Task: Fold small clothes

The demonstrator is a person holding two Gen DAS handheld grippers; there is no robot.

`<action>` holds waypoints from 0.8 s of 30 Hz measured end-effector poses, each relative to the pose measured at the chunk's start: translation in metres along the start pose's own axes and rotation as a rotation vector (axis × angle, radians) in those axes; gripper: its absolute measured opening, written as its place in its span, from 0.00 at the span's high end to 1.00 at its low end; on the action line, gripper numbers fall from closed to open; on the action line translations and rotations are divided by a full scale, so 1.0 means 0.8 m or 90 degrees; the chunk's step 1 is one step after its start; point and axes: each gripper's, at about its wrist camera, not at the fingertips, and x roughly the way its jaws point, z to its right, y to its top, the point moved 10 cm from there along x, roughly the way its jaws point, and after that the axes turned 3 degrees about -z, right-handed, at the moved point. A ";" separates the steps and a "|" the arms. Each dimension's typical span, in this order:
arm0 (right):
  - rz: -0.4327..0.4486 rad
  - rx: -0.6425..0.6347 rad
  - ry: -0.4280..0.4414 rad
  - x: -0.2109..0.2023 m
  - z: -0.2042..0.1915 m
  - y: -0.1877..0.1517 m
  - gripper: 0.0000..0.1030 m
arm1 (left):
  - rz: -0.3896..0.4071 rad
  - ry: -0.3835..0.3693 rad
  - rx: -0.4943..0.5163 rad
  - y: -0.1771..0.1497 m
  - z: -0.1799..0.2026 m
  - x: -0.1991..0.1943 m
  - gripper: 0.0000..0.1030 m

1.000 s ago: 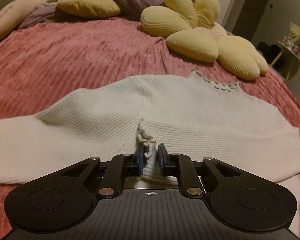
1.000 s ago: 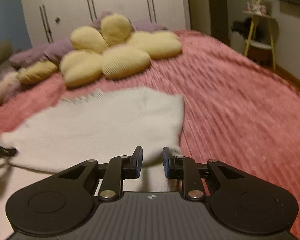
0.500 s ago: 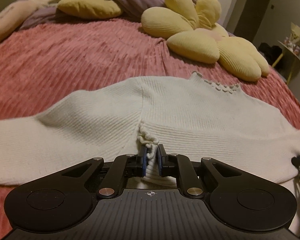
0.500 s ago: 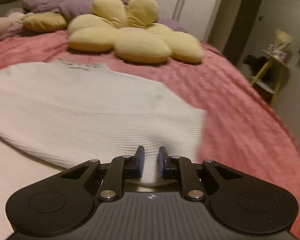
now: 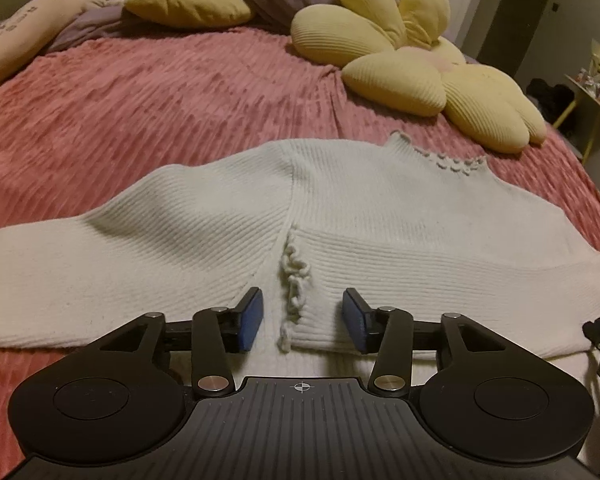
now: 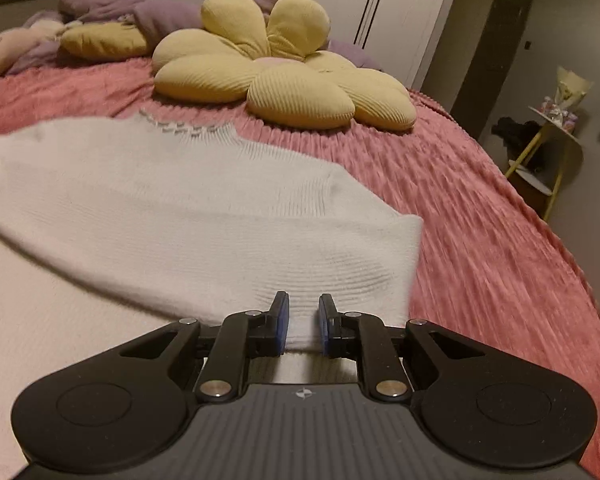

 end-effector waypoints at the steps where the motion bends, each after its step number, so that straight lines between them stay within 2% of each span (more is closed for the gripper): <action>1: -0.003 0.002 0.002 0.002 0.002 -0.002 0.86 | -0.001 0.001 -0.002 -0.001 -0.001 0.002 0.47; 4: -0.011 -0.009 0.010 0.010 0.004 -0.003 0.84 | 0.001 0.000 -0.009 -0.001 -0.003 0.003 0.41; 6: -0.013 -0.017 0.013 0.011 0.003 -0.002 0.83 | 0.003 -0.009 -0.016 -0.003 -0.004 0.000 0.30; 8: -0.017 -0.021 0.017 0.007 0.003 -0.002 0.82 | 0.007 -0.022 -0.029 -0.006 -0.007 -0.009 0.26; 10: -0.023 0.002 0.011 -0.005 0.008 -0.002 0.73 | 0.026 -0.027 -0.054 -0.009 -0.020 -0.025 0.20; 13: -0.010 0.060 0.023 -0.038 0.014 -0.006 0.40 | 0.062 -0.035 -0.114 -0.022 -0.064 -0.059 0.14; 14: 0.001 0.087 0.038 -0.052 0.015 -0.010 0.21 | 0.069 -0.025 -0.136 -0.027 -0.083 -0.067 0.12; 15: 0.015 0.112 0.054 -0.067 0.014 -0.015 0.14 | 0.081 -0.002 -0.165 -0.036 -0.112 -0.078 0.12; 20: 0.030 0.161 0.127 -0.117 -0.011 -0.053 0.14 | 0.119 0.091 -0.341 -0.075 -0.257 -0.114 0.13; 22: 0.014 0.188 0.155 -0.124 -0.022 -0.067 0.14 | 0.140 0.094 -0.406 -0.086 -0.306 -0.122 0.20; 24: -0.008 0.201 0.162 -0.124 -0.028 -0.075 0.14 | 0.178 0.072 -0.459 -0.089 -0.345 -0.129 0.32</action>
